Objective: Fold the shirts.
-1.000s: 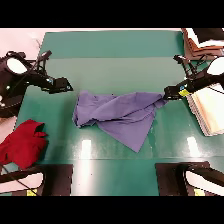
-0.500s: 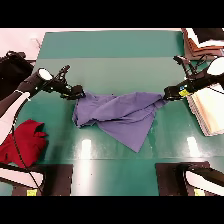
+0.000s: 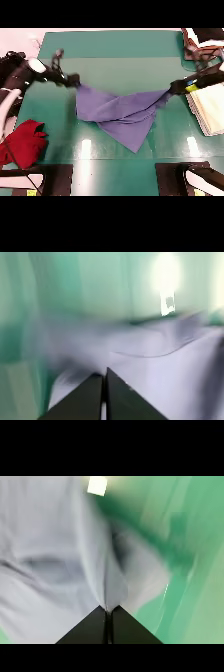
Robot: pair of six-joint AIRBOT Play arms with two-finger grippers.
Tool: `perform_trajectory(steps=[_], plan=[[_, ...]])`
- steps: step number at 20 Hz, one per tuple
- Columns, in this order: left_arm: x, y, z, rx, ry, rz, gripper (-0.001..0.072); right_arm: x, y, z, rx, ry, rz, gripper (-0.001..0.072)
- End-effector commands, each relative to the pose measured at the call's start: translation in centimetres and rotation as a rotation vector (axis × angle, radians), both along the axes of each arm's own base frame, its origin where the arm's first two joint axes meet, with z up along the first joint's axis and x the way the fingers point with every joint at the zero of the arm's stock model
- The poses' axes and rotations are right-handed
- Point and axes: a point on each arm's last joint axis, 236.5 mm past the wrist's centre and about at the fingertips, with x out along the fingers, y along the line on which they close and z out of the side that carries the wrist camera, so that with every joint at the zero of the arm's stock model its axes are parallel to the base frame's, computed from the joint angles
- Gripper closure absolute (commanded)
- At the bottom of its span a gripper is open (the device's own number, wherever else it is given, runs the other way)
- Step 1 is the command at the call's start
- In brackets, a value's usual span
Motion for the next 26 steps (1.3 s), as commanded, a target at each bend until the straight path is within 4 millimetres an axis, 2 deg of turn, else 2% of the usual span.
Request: perform_trajectory(steps=[1, 2, 3, 4, 6, 8, 9, 11, 13, 16, 17, 18, 20, 22, 24, 26], plan=[[-1.6, 2.9, 19.0, 0.101, -0.446, 0.031, 0.0684, 0.0, -1.1, 11.1, 0.002, -0.297, -0.032, 0.0695], [-3.9, 3.8, 25.6, 0.112, -0.597, 0.051, 0.0684, -0.6, -1.6, 15.4, 0.000, -0.411, -0.048, 0.0695], [-7.3, 4.7, 32.2, 0.119, -0.750, 0.077, 0.0684, -1.7, -2.2, 19.8, -0.004, -0.529, -0.067, 0.0696], [-11.3, 5.6, 37.8, 0.119, -0.889, 0.101, 0.0684, -3.1, -2.8, 23.5, -0.012, -0.627, -0.086, 0.0695], [-19.1, 6.7, 45.4, 0.098, -1.097, 0.132, 0.0685, -6.2, -4.1, 29.6, -0.038, -0.795, -0.137, 0.0696], [-25.1, 7.4, 49.8, 0.078, -1.236, 0.150, 0.0685, -8.9, -5.4, 33.3, -0.075, -0.902, -0.192, 0.0696], [-27.2, 7.8, 51.3, 0.073, -1.288, 0.160, 0.0686, -10.0, -6.0, 34.5, -0.097, -0.932, -0.219, 0.0696], [-29.8, 8.4, 53.7, 0.072, -1.372, 0.184, 0.0686, -11.4, -7.1, 35.9, -0.138, -0.961, -0.266, 0.0696], [-30.4, 8.7, 54.7, 0.067, -1.410, 0.198, 0.0686, -11.9, -8.0, 36.3, -0.170, -0.952, -0.298, 0.0696], [-26.7, 8.2, 52.7, 0.088, -1.324, 0.179, 0.0686, -10.6, -8.7, 35.6, -0.163, -0.906, -0.317, 0.0697], [-24.2, 7.8, 51.1, 0.102, -1.261, 0.166, 0.0686, -9.6, -9.0, 34.9, -0.158, -0.879, -0.318, 0.0697], [-21.5, 7.3, 49.0, 0.114, -1.182, 0.147, 0.0686, -8.5, -9.4, 34.2, -0.154, -0.848, -0.318, 0.0698], [-15.2, 6.2, 42.8, 0.142, -0.976, 0.100, 0.0686, -5.3, -10.1, 31.4, -0.127, -0.741, -0.302, 0.0698], [-9.6, 4.5, 35.1, 0.129, -0.742, 0.044, 0.0685, -1.3, -11.4, 26.6, -0.096, -0.592, -0.304, 0.0698], [-4.9, 3.4, 26.7, 0.144, -0.520, -0.001, 0.0684, 2.5, -12.7, 18.8, -0.056, -0.373, -0.309, 0.0698], [-1.3, 2.8, 17.9, 0.161, -0.314, -0.030, 0.0684, 5.4, -12.3, 10.9, -0.017, -0.175, -0.281, 0.0698]])
